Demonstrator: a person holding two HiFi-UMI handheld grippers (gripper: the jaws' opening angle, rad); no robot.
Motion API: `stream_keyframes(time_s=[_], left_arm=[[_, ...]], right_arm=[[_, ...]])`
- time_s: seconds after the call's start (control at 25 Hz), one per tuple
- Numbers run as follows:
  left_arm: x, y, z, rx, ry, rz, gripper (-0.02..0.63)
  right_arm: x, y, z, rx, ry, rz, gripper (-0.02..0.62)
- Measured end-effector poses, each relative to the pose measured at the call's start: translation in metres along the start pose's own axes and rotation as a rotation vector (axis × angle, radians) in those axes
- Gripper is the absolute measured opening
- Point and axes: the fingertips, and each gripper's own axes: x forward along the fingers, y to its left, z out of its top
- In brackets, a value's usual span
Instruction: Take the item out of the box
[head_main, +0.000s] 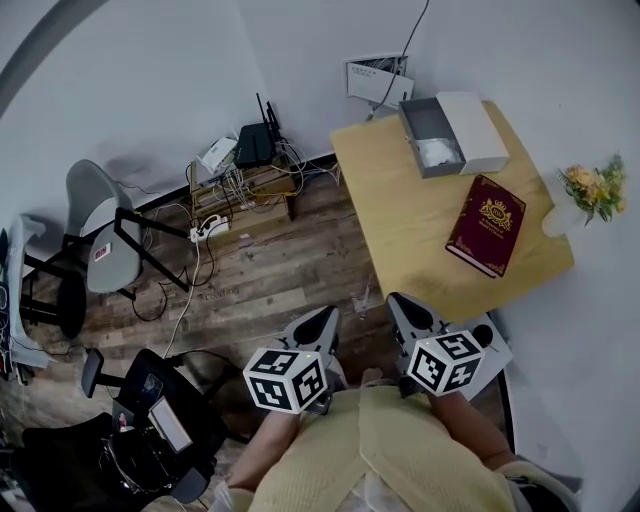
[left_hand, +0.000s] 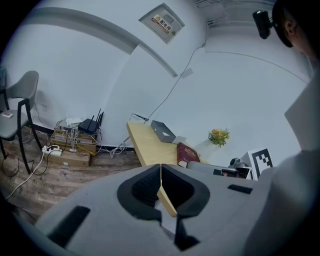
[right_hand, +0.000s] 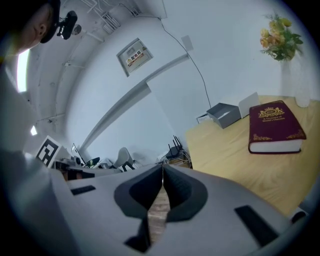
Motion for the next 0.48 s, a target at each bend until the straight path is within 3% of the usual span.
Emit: stream_keyframes(time_s=[0.48], left_arm=[[0.014,0.083,0.060,0.056,0.056,-0.039,0.022]], right_arm=[[0.089,0.025,0.022,0.028,-0.007,-0.073,0.031]])
